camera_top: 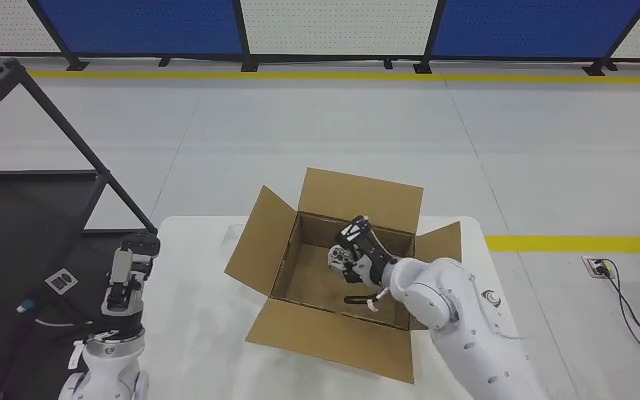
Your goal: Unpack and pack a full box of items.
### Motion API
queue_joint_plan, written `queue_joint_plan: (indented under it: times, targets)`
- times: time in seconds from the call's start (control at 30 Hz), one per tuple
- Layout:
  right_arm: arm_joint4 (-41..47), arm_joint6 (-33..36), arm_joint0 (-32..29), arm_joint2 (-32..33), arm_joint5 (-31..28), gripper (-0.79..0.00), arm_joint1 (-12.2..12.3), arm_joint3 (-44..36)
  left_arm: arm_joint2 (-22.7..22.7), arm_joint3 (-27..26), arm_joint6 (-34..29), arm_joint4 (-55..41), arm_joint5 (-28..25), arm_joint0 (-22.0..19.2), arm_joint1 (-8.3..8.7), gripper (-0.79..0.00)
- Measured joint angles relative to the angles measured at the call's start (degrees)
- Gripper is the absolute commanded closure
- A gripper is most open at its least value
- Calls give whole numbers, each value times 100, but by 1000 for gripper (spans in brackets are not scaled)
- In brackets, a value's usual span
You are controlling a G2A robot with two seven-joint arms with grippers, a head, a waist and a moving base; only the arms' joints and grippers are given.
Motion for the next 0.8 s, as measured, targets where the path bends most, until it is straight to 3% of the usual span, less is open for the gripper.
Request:
queue_joint_plan:
  times: [0.2,0.8]
  targets:
    - [29,68,-861,727,-84,0,181,-1353,30,-2,-33,10,-12,-6,-2,-785]
    - [30,49,-892,733,-103,0,184,-1400,-42,-33,35,12,-87,168,-9,-785]
